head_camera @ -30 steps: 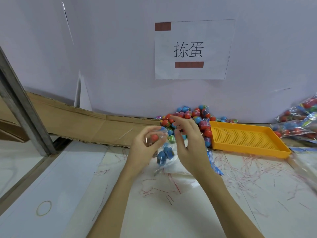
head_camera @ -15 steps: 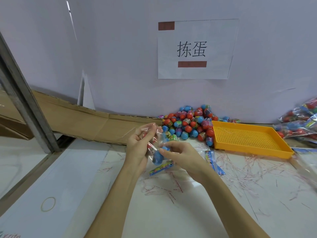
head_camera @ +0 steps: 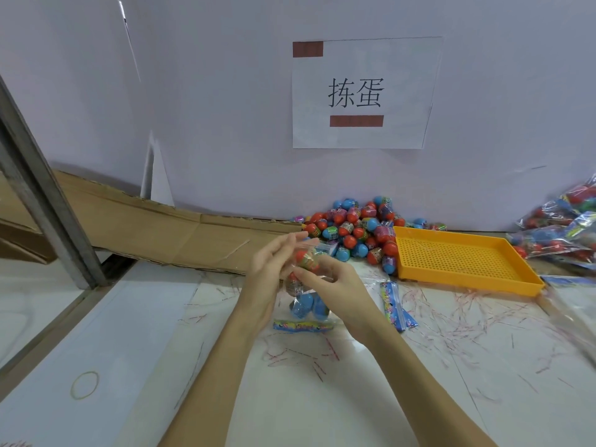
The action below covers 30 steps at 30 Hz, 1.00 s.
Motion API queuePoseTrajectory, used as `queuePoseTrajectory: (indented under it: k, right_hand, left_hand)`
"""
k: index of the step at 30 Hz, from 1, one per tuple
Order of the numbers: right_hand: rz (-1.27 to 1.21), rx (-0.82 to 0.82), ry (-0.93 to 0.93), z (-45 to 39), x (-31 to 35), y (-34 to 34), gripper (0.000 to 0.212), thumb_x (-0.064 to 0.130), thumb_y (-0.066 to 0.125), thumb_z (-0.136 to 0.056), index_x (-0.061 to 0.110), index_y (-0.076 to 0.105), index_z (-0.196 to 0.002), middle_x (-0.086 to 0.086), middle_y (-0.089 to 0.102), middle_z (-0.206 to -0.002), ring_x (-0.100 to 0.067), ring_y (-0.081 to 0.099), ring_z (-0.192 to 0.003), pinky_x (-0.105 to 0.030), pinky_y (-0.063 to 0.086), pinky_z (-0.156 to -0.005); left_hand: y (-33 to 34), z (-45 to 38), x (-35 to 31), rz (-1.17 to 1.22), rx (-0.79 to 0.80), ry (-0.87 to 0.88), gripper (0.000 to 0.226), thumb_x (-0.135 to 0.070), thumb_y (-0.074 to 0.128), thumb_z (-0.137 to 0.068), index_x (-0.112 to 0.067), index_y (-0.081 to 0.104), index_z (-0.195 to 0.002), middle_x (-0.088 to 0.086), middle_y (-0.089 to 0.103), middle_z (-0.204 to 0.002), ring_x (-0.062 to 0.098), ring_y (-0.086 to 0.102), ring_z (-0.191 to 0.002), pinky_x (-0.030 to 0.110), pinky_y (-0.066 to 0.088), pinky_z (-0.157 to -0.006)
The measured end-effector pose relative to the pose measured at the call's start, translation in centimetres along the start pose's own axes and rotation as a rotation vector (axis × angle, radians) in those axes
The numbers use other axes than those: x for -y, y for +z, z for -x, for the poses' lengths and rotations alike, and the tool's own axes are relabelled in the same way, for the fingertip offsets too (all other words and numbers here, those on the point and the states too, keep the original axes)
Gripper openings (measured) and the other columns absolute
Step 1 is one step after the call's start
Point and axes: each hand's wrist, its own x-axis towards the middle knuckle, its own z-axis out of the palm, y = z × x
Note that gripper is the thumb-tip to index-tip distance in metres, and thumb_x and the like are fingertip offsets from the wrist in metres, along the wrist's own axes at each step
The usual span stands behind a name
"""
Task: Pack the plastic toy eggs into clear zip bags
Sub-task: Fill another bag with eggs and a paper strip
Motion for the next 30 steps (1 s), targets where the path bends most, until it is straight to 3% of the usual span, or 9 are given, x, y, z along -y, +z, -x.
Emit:
queuePoseTrajectory:
  k: [3,6,9,13,17,20,22,24,30]
  right_hand:
    - [-0.05,-0.026,0.036,-0.1,-0.1,-0.2,0.016,0.025,0.069,-0.095,0.028,0.073,-0.109,0.006,0.078,-0.101,-0.013,0.073,-0.094,-0.016,0.056,-0.072]
    - [-0.08,-0.018,0.037,0.0,0.0,-0.2,0.014,0.032,0.069,-0.096,0.03,0.073,-0.11,0.008,0.078,-0.099,-0.008,0.074,-0.092,-0.013,0.054,-0.07]
    - [-0.098,-0.043,0.035,0.1,0.3,-0.1,0.018,0.042,0.063,-0.098,0.032,0.078,-0.099,0.012,0.077,-0.094,0.0,0.071,-0.089,-0.014,0.055,-0.071]
    - [-0.045,-0.136,-0.036,-0.1,0.2,-0.2,0.021,0.025,0.064,-0.099,0.025,0.081,-0.088,0.002,0.077,-0.085,-0.011,0.072,-0.08,-0.022,0.059,-0.072]
    - [0.097,-0.214,-0.111,-0.3,-0.1,-0.2,0.019,0.02,0.061,-0.101,0.022,0.079,-0.096,0.002,0.077,-0.082,-0.021,0.072,-0.079,-0.033,0.06,-0.068]
    - [0.096,-0.279,-0.184,-0.3,-0.1,-0.2,0.018,0.02,0.062,-0.1,0.021,0.079,-0.096,0.008,0.077,-0.084,-0.011,0.073,-0.08,-0.025,0.06,-0.072]
    - [0.077,-0.318,-0.195,-0.5,-0.1,-0.5,0.024,0.017,0.058,-0.101,0.021,0.079,-0.09,0.007,0.078,-0.083,-0.012,0.074,-0.083,-0.03,0.061,-0.075]
    - [0.043,-0.338,-0.182,-0.6,-0.2,-0.9,0.032,0.018,0.053,-0.103,0.022,0.079,-0.085,0.006,0.078,-0.083,-0.013,0.075,-0.083,-0.035,0.062,-0.076]
    - [0.041,-0.458,-0.206,-1.0,-0.1,-1.8,0.033,0.03,0.051,-0.106,0.024,0.078,-0.087,0.01,0.077,-0.084,-0.008,0.073,-0.081,-0.021,0.057,-0.066]
  left_hand:
    - [-0.3,0.0,0.4,-0.017,-0.016,-0.024,0.02,-0.023,0.065,-0.102,-0.02,0.075,-0.119,0.007,0.078,-0.114,0.025,0.075,-0.109,0.029,0.062,-0.078]
    - [-0.2,0.0,0.5,-0.005,-0.062,-0.024,0.016,-0.013,0.07,-0.098,-0.013,0.076,-0.113,0.01,0.08,-0.105,0.028,0.077,-0.101,0.026,0.061,-0.073]
    - [-0.2,0.0,0.4,0.02,-0.123,0.013,0.013,-0.012,0.071,-0.096,-0.012,0.078,-0.108,0.009,0.08,-0.104,0.025,0.077,-0.1,0.025,0.061,-0.074]
    - [0.0,0.0,0.4,0.131,-0.195,-0.001,0.013,-0.008,0.068,-0.097,-0.01,0.078,-0.104,0.01,0.08,-0.103,0.024,0.077,-0.097,0.027,0.061,-0.072]
    - [1.1,0.2,0.8,0.144,-0.261,0.041,0.012,-0.006,0.066,-0.098,-0.008,0.077,-0.104,0.013,0.08,-0.1,0.025,0.077,-0.099,0.027,0.062,-0.075]
    - [0.9,0.1,0.9,0.062,-0.36,0.071,0.01,-0.011,0.067,-0.098,-0.01,0.074,-0.105,0.006,0.081,-0.095,0.019,0.078,-0.093,0.021,0.06,-0.07]
    - [0.5,-0.1,0.9,0.021,-0.389,0.048,0.01,-0.012,0.065,-0.098,-0.013,0.072,-0.105,0.003,0.08,-0.094,0.017,0.078,-0.09,0.02,0.059,-0.065]
    - [0.2,-0.2,0.7,0.015,-0.385,0.035,0.012,-0.009,0.062,-0.099,-0.012,0.072,-0.105,0.003,0.08,-0.096,0.018,0.078,-0.091,0.02,0.059,-0.067]
    - [0.2,0.0,0.5,-0.045,-0.309,0.04,0.013,-0.008,0.059,-0.103,-0.011,0.07,-0.108,0.002,0.08,-0.09,0.017,0.079,-0.084,0.02,0.06,-0.066]
